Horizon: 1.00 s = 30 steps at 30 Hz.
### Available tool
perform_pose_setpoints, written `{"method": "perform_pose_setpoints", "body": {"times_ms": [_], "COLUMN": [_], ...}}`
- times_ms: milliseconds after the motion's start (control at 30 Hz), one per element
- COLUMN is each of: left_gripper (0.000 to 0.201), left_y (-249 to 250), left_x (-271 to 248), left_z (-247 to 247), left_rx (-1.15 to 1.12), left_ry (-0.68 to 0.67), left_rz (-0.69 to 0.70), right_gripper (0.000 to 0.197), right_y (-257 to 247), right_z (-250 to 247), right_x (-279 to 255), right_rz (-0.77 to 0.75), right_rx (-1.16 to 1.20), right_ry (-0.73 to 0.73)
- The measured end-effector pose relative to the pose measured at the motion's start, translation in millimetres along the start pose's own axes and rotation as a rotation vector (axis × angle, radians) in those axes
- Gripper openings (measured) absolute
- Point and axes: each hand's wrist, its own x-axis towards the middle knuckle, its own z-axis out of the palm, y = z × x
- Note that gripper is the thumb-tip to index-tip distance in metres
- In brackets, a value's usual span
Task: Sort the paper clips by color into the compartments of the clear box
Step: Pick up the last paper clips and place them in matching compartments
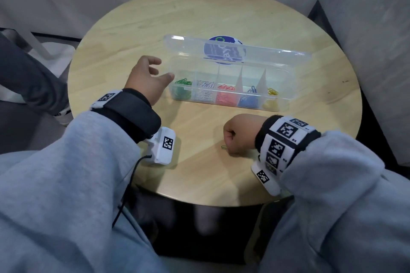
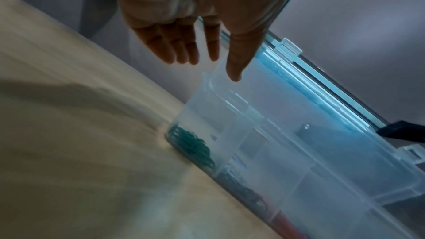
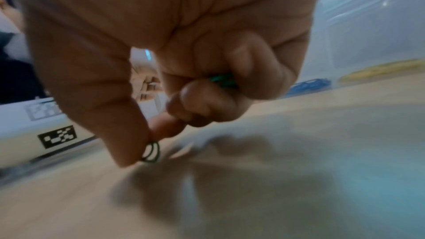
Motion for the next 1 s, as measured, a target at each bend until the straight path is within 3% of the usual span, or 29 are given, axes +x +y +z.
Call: {"method": "perform_pose_setpoints", "body": {"times_ms": [67, 167, 500, 633, 733, 800, 900, 1000], "left_gripper": [0.034, 0.024, 0.039, 0.038, 0.040, 0.043, 0.046, 0.054], "left_y": [1.2, 6.1, 12.3, 11.4, 10.8, 11.4, 13.1, 14.1], "left_x": [-1.3, -5.6, -33.2, -40.5, -40.8, -40.5, -40.8, -37.4], "left_z": [1.0, 4.9, 12.2, 10.5, 5.7, 4.0, 3.7, 1.1], "left_rx": [-0.091, -0.175, -0.322, -0.301, -0.296, -0.286, -0.261, -0.144], "left_ry": [-0.068, -0.139, -0.274, -0.325, -0.357, -0.365, -0.367, -0.337], "left_rz": [-0.132, -0.214, -0.331, -0.330, -0.334, -0.332, -0.346, -0.326], "right_gripper": [0.019, 0.020, 0.021, 0.018, 0.048, 0.056, 0.051, 0.036], "right_y": [4.5, 10.4, -10.6, -36.6, -46.6, -47.7, -37.6, -21.0], "right_z": [-6.4, -22.0, -46.4, -47.9, -47.5, -46.0, -44.5, -52.4], "right_x": [-3.4, -13.2, -5.6, 15.6, 19.2, 12.9, -5.8, -36.9], "right_rz": [-0.003, -0.029, -0.071, -0.065, -0.105, -0.164, -0.216, -0.256], "right_rx": [0.061, 0.236, 0.807, 0.783, 0.759, 0.750, 0.734, 0.569], "right_ry": [0.041, 0.088, 0.357, 0.422, 0.310, 0.260, 0.295, 0.417]}}
